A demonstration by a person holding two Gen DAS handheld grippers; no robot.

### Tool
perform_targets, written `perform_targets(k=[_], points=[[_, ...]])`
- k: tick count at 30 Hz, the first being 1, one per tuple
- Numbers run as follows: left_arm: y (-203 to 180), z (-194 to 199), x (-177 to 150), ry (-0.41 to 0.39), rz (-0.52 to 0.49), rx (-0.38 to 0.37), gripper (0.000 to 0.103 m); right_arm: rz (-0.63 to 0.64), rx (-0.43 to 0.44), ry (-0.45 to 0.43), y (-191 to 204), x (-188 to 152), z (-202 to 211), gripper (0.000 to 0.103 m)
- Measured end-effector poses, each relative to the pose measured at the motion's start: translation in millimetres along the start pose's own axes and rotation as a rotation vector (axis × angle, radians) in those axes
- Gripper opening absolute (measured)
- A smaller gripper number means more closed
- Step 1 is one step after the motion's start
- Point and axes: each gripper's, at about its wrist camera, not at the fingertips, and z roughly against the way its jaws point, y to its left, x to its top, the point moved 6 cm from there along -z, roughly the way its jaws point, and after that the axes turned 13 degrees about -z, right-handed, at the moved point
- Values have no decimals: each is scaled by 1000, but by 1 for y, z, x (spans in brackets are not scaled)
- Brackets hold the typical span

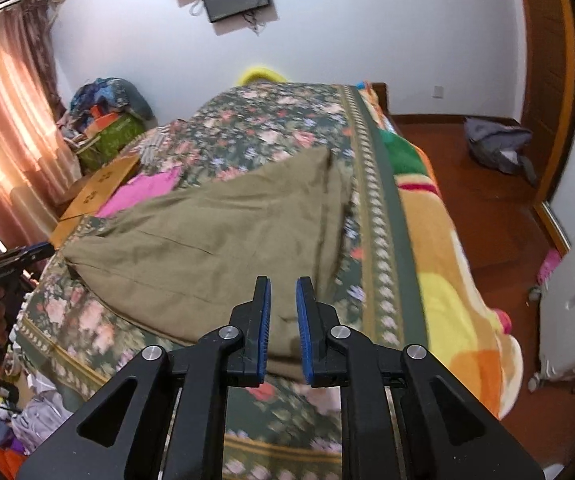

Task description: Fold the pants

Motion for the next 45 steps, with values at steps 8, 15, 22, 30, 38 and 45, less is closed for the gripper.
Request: perform_targets(k=[8,15,22,30,38,45], points=[[-37,-42,-3,63,-23,-95,33,38,24,84,22,-19,-40,19],[-48,-73,-30,109,72,-168,37,50,-12,186,12,-48,-61,20],[-44,-71,-17,133,54,-169,37,39,-9,197,11,-45,-57,24],[10,-47,29,32,89,-56,47,56,-8,106,10,-1,-42,31],[71,-87,45,84,155,29,47,90,-56,19,-2,58,-62,37],[87,-141,47,160,152,43,74,84,-69,23,-16,92,-111,46]])
